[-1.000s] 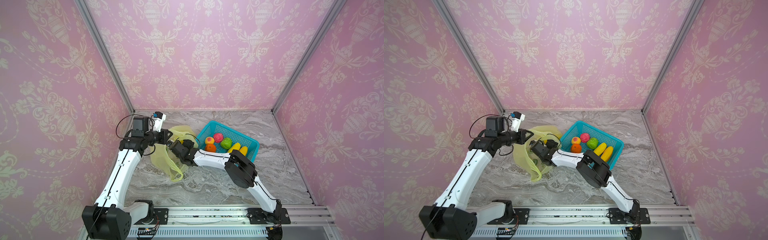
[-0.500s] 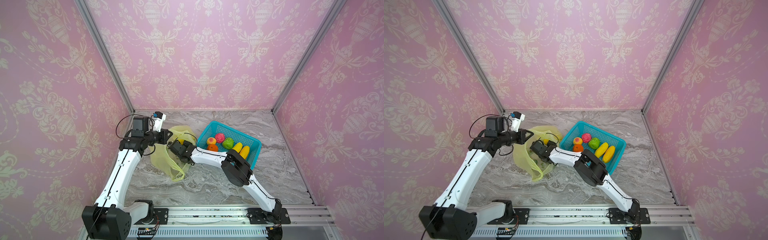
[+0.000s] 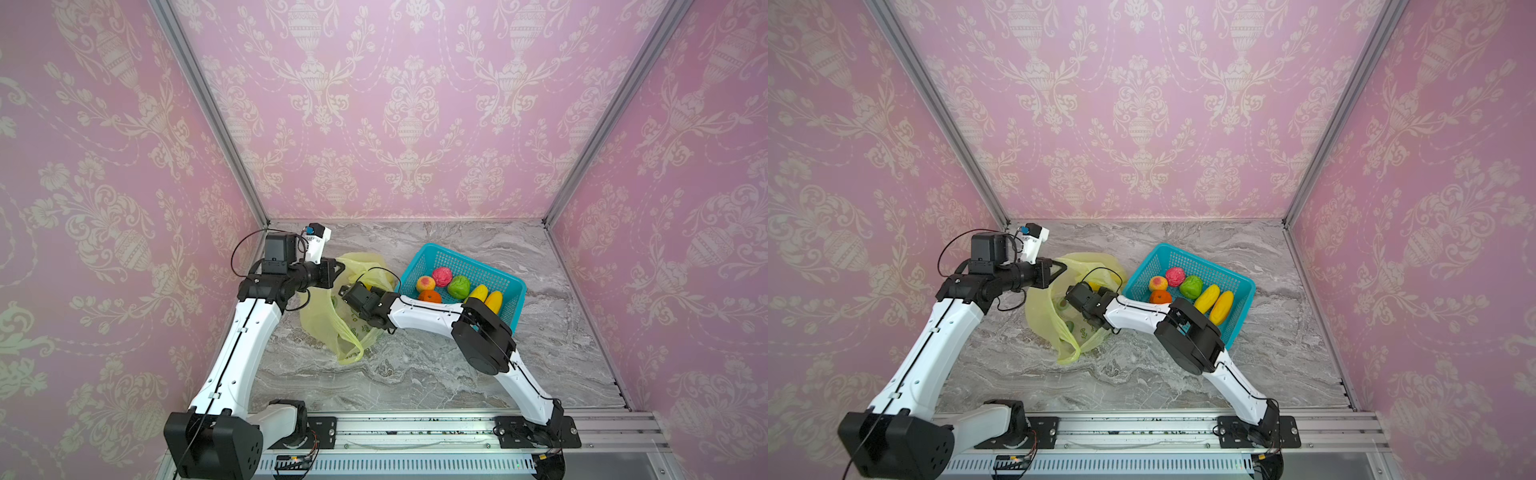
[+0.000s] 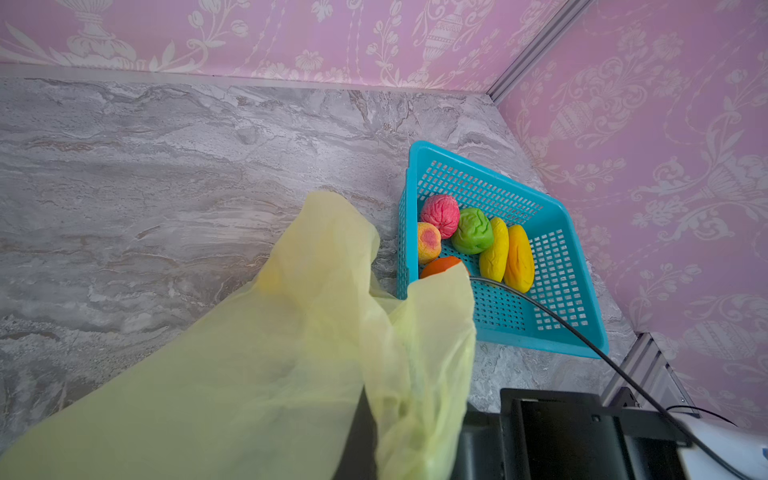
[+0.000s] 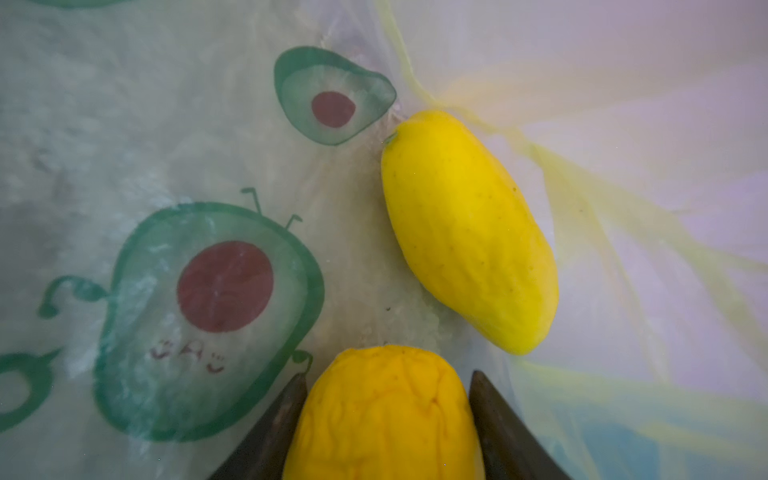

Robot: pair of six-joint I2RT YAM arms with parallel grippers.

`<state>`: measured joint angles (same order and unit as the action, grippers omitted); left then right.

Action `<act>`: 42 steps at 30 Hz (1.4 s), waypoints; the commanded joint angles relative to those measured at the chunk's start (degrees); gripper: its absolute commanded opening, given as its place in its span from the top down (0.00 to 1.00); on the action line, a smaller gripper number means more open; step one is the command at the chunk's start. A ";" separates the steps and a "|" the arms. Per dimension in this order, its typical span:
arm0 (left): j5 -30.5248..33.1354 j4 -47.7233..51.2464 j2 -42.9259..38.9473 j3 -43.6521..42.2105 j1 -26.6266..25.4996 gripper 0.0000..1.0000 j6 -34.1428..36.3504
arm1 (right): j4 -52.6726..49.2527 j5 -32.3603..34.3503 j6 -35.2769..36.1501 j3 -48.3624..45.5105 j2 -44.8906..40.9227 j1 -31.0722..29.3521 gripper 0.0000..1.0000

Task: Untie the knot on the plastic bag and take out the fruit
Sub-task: 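Lift the round yellow fruit out and carry it over the teal basket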

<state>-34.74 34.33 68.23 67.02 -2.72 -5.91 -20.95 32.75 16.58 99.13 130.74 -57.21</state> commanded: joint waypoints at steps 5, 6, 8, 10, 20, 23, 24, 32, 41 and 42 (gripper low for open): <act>-0.46 -0.19 -0.99 0.74 0.52 1.00 -0.50 | 17.21 -9.89 -2.41 -14.06 -15.24 -4.52 0.78; -0.41 -0.14 -0.99 0.74 0.52 1.00 -0.50 | 19.36 -11.57 -2.88 -16.08 -17.23 -4.66 0.79; -0.51 -0.22 -0.99 0.71 0.52 1.00 -0.53 | 24.09 -13.82 -4.29 -20.14 -20.63 -4.71 0.82; -0.58 -0.21 -0.90 0.65 0.52 1.00 -0.59 | 29.54 -15.44 -6.08 -24.26 -23.54 -4.66 0.83; -0.41 -0.25 -0.99 0.67 0.52 1.00 -0.57 | 39.46 -24.94 -6.66 -36.58 -33.74 -4.75 0.87; -0.52 -0.22 -0.90 0.66 0.52 1.00 -0.59 | 45.87 -26.07 -6.65 -44.33 -41.34 -4.75 0.87; -0.52 -0.27 -0.90 0.65 0.52 1.00 -0.61 | 48.09 -26.25 -6.73 -47.15 -44.22 -4.62 0.87; -0.43 -0.29 -0.90 0.56 0.61 1.00 -0.68 | 62.11 -24.67 -14.99 -65.34 -63.85 3.57 0.90; -0.06 -0.15 -0.75 0.56 0.61 1.00 -0.50 | 59.94 -15.30 -32.10 -69.82 -65.21 22.04 0.87; -0.06 -0.14 -0.77 0.56 0.61 1.00 -0.50 | 58.57 -15.33 -34.75 -68.93 -63.26 24.10 0.87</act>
<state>-34.74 34.33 68.23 67.02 -2.68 -5.96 39.62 13.87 -9.06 29.19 64.49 -36.25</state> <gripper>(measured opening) 0.047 0.597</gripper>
